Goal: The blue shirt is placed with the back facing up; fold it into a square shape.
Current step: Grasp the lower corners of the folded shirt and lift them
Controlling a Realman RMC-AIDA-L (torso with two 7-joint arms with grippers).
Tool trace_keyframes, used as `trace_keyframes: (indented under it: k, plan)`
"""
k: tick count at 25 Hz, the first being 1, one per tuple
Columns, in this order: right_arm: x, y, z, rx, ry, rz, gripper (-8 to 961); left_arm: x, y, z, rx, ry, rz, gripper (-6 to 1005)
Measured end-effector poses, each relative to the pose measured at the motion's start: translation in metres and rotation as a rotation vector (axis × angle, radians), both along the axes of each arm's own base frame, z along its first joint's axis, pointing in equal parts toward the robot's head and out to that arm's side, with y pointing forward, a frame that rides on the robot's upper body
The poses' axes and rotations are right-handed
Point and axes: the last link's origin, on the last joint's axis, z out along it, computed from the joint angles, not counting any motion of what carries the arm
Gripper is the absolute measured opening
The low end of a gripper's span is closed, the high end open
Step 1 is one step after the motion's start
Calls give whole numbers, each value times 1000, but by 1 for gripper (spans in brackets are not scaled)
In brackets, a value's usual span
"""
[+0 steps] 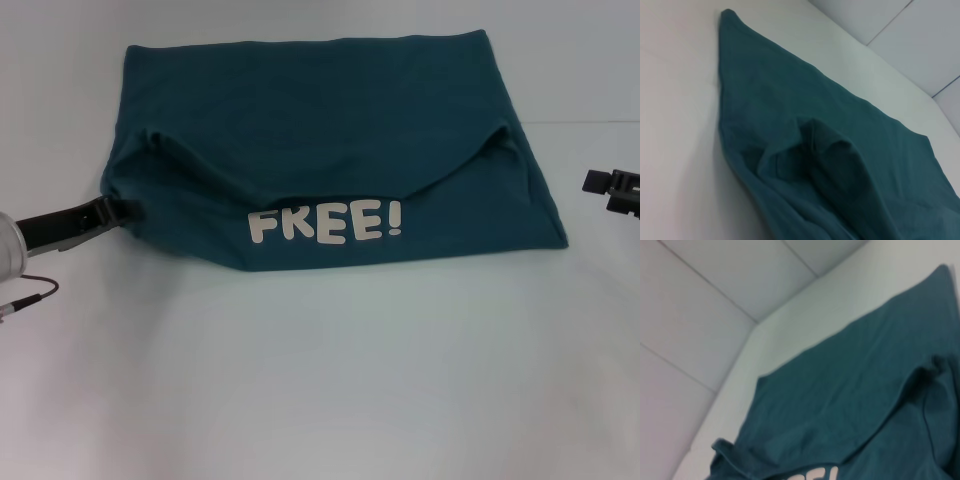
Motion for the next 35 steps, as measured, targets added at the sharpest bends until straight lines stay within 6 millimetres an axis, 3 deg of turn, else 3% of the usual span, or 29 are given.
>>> trace_keyframes:
  k: [7,16,35]
  plan:
    - [-4,24,13,-152,-151,-127,831,4,3,-1,-5,0,-12,41]
    - [-19,47,20,-205,-279,-168,830,11,6,-3,-19,-9,-15,41]
    - [-28,64,-40,-138,-433,-104,812,10,6,-6,-17,-5,-11,41]
